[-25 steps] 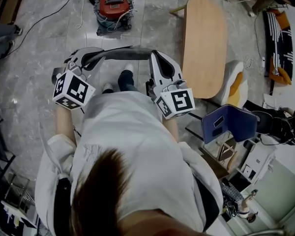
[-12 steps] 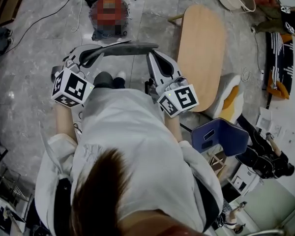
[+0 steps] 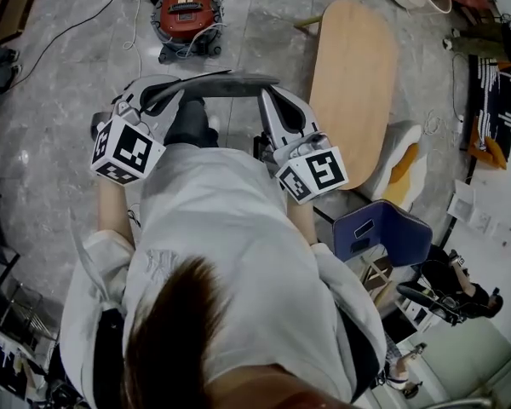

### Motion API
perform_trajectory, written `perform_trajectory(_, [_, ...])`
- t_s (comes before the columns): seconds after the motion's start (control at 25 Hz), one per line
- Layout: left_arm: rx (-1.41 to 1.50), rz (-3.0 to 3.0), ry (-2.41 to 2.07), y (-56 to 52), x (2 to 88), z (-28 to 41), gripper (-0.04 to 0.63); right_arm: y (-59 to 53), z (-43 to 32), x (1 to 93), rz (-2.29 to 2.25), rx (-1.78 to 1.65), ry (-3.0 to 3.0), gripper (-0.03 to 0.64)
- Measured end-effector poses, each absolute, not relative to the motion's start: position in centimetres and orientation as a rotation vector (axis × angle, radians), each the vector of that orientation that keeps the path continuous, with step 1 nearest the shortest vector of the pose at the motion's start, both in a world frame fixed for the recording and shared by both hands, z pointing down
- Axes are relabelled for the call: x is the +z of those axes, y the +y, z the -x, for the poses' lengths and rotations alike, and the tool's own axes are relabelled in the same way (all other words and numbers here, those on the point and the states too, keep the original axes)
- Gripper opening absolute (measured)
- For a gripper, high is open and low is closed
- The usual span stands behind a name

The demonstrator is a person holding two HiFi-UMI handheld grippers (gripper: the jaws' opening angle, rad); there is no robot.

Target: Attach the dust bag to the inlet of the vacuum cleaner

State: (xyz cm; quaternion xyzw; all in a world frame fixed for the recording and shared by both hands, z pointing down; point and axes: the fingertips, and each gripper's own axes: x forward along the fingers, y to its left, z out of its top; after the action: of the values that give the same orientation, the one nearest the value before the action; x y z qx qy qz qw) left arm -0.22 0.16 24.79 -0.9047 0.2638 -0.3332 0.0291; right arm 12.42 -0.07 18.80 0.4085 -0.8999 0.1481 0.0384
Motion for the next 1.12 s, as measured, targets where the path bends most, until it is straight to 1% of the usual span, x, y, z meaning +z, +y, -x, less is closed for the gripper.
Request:
perform_trajectory(0.56, [-1.064, 2.905, 0.587, -9.8, 28.0, 1.6, 0.031, -11.6, -9.0, 20.8, -1.248, 0.543, -2.686, 0.003])
perform_trajectory(0.8, [-1.074, 2.914, 0.527, -14.0, 28.5, 3.0, 0.031, -16.3, -7.4, 20.8, -1.282, 0.519, -2.64, 0.003])
perform_trajectory(0.88, [-1.076, 2.917, 0.528, -14.7, 28.5, 3.6, 0.031, -17.0, -6.9, 20.9, -1.264, 0.507, -2.629, 0.019])
perform_trajectory(1.12, [-1.097, 2.94, 0.544, -15.6, 29.0, 4.7, 0.031, -18.2, -5.5, 21.3, -1.186, 0.497, -2.631, 0.032])
